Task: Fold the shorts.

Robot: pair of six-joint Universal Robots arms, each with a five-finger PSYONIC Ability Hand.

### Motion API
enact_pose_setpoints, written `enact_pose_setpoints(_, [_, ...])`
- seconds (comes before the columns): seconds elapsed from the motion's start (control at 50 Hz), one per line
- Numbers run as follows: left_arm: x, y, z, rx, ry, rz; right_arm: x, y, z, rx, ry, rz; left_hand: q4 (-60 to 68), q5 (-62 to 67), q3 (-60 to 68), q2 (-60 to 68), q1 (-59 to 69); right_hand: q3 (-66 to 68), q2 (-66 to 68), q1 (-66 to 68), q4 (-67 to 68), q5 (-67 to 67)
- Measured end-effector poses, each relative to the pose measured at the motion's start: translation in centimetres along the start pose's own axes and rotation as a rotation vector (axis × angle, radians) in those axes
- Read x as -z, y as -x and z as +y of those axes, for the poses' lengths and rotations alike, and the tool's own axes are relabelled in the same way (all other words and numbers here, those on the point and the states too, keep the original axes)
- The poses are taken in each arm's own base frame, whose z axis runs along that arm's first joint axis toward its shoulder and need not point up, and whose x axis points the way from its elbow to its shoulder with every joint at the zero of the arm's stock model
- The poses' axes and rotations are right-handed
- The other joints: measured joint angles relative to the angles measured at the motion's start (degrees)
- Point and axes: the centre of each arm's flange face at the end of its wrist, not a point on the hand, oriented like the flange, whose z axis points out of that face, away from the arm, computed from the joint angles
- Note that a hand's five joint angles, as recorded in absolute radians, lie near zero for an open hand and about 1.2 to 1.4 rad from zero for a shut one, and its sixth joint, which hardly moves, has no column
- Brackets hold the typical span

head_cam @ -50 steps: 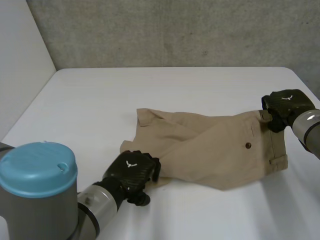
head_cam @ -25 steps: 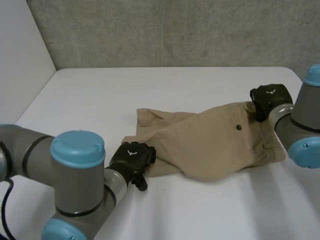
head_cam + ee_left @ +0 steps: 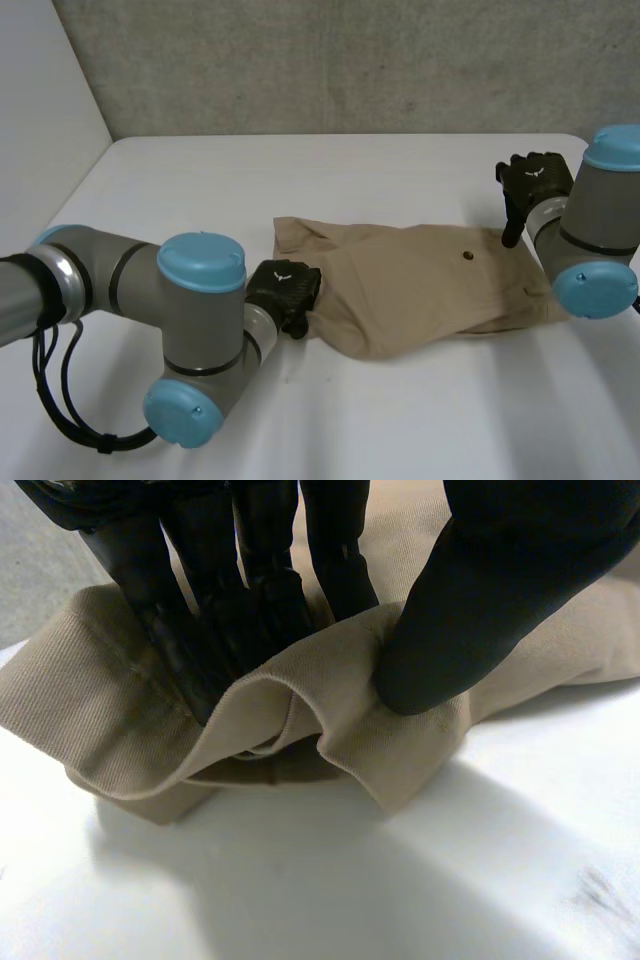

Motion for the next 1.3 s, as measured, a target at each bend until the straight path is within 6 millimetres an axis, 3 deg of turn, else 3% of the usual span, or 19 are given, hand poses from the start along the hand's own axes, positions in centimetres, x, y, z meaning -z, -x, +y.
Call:
enact_pose_setpoints(0.04, [-0.1, 0.1, -0.2, -0.001, -0.005, -0.002, 0.2, -0.3, -0.5, -0.001, -0.010, 0.006, 0.16, 0.00, 0.14, 0.10, 0.00, -1.94, -1.66, -1.14, -2.06, -1.79])
enact_pose_setpoints(0.1, [0.2, 0.7, -1.4, -0.004, -0.030, -0.012, 2.1, -1.9, -3.2, -0.001, -0.064, 0.016, 0.20, 0.00, 0.25, 0.15, 0.00, -3.39, -2.82, -1.53, -2.79, -2.49])
enact_pose_setpoints(0.14, [0.6, 1.0, -2.0, -0.001, -0.040, -0.017, 2.5, -2.2, -3.6, 0.000, -0.071, 0.013, 0.21, 0.00, 0.25, 0.15, 0.00, -3.39, -2.82, -1.53, -2.79, -2.49])
enact_pose_setpoints(0.16, [1.1, 1.5, -3.0, 0.004, -0.059, -0.027, 3.9, -3.2, -4.7, 0.011, -0.086, -0.007, 0.21, 0.00, 0.25, 0.16, 0.00, -3.39, -2.82, -1.53, -2.79, -2.52])
enact_pose_setpoints(0.24, [2.5, 2.7, -5.2, 0.023, -0.103, -0.047, 6.1, -4.6, -5.0, 0.035, -0.065, -0.072, 0.21, 0.00, 0.26, 0.16, 0.00, -3.20, -2.73, -1.51, -2.77, -2.52])
enact_pose_setpoints(0.32, [3.7, 3.9, -7.2, 0.058, -0.155, -0.060, 7.9, -5.3, -4.2, 0.042, -0.015, -0.165, 0.21, 0.00, 0.26, 0.16, 0.00, -1.65, -2.03, -1.31, -2.44, -2.24])
enact_pose_setpoints(0.42, [5.0, 5.4, -9.4, 0.124, -0.216, -0.064, 10.1, -5.0, -1.3, -0.001, 0.086, -0.315, 0.21, 0.00, 0.26, 0.16, 0.00, 1.70, 1.59, 0.87, 0.97, 0.81])
enact_pose_setpoints(0.72, [4.9, 6.7, -9.5, 0.188, -0.212, -0.064, 10.5, -1.9, 5.3, -0.102, 0.186, -0.420, 0.23, 0.00, 0.27, 0.24, 0.00, 7.36, 6.91, 6.27, 6.67, 5.80])
enact_pose_setpoints(0.92, [4.7, 6.6, -9.1, 0.189, -0.197, -0.065, 11.1, 0.0, 6.2, -0.179, 0.187, -0.435, 0.24, 0.00, 0.41, 0.35, 0.00, 17.41, 17.51, 14.76, 16.72, 15.13])
enact_pose_setpoints(0.98, [4.7, 6.6, -9.0, 0.190, -0.194, -0.065, 11.1, 0.5, 6.2, -0.192, 0.168, -0.428, 0.23, 0.00, 0.46, 0.36, 0.00, 27.94, 28.22, 23.17, 27.25, 25.30])
enact_pose_setpoints(1.0, [4.7, 6.6, -9.0, 0.189, -0.193, -0.064, 11.0, 0.6, 6.2, -0.193, 0.160, -0.422, 0.23, 0.00, 0.46, 0.36, 0.00, 39.90, 41.24, 32.52, 39.32, 36.96])
enact_pose_setpoints(1.06, [4.7, 6.5, -9.0, 0.189, -0.189, -0.064, 10.8, 0.5, 6.1, -0.191, 0.147, -0.406, 0.23, 0.00, 0.46, 0.37, 0.00, 49.16, 50.12, 40.23, 48.87, 47.17])
enact_pose_setpoints(1.14, [5.2, 6.5, -9.1, 0.184, -0.178, -0.062, 10.4, -0.4, 4.9, -0.160, 0.105, -0.326, 0.24, 0.00, 0.46, 0.37, 0.00, 51.34, 51.88, 41.12, 52.07, 49.52])
enact_pose_setpoints(1.24, [7.8, 6.6, -11.3, 0.174, -0.207, -0.063, 11.3, -3.3, -0.4, -0.112, -0.041, -0.212, 0.23, 0.00, 0.46, 0.37, 0.00, 51.34, 51.88, 41.16, 52.10, 49.51])
enact_pose_setpoints(1.3, [9.8, 7.1, -13.4, 0.169, -0.259, -0.072, 13.0, -5.4, -4.6, -0.086, -0.145, -0.159, 0.24, 0.00, 0.46, 0.37, 0.00, 51.50, 51.88, 41.16, 52.11, 49.51])
